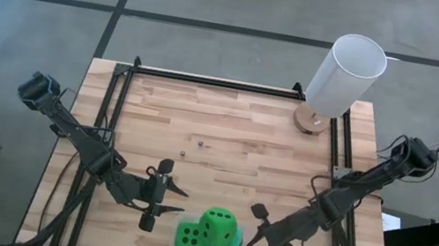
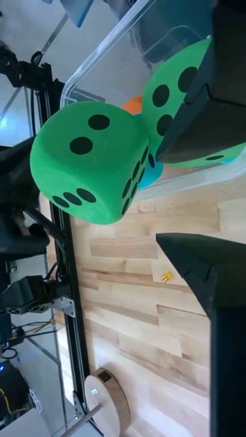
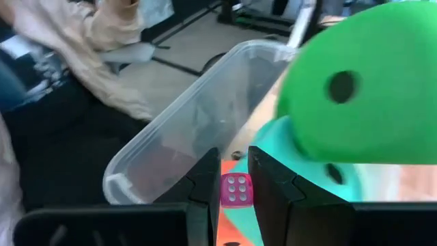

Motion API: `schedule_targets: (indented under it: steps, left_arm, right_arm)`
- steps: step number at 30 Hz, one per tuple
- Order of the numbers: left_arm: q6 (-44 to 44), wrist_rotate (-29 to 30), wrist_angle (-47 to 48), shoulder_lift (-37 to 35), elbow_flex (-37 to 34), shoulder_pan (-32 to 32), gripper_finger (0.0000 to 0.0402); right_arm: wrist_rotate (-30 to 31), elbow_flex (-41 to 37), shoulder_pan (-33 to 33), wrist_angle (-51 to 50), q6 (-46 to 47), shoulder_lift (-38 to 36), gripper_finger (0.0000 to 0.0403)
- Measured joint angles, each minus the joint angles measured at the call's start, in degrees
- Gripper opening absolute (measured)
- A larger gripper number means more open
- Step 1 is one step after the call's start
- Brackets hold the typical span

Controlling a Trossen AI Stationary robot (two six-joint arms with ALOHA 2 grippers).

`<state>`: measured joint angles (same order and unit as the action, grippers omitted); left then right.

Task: Pick & Place Dice
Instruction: Put the small red dice into the transparent bin, then put the small black dice into the transparent bin

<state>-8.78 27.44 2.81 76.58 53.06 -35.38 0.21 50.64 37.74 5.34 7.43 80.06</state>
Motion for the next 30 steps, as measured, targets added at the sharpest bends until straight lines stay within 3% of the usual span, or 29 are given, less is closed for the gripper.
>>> schedule_targets:
  steps: [6,15,23,30]
  left_arm:
    - [0.00,0.00,-0.02,0.00,0.00,0.00,0.0188]
    - [0.00,0.00,-0.02,0.00,0.00,0.00,0.0183]
    - [-0.02,0.00,-0.04,0.00,0.00,0.00,0.0178]
    - [-0.64,0.00,-0.04,0.00,0.00,0.00,0.0182]
  right_arm:
    - [-2.82,1.75,-0.03,-0.36,-0.72,2.79,0.0064]
    - [-3.35,2.79,-0.37,-0.63,-1.87,5.41,0.0113]
    - [-3.65,2.79,-0.66,-3.84,-1.91,2.68,0.0136]
    - [-3.69,2.77,-0.48,-9.01,-5.24,-2.09,0.0127]
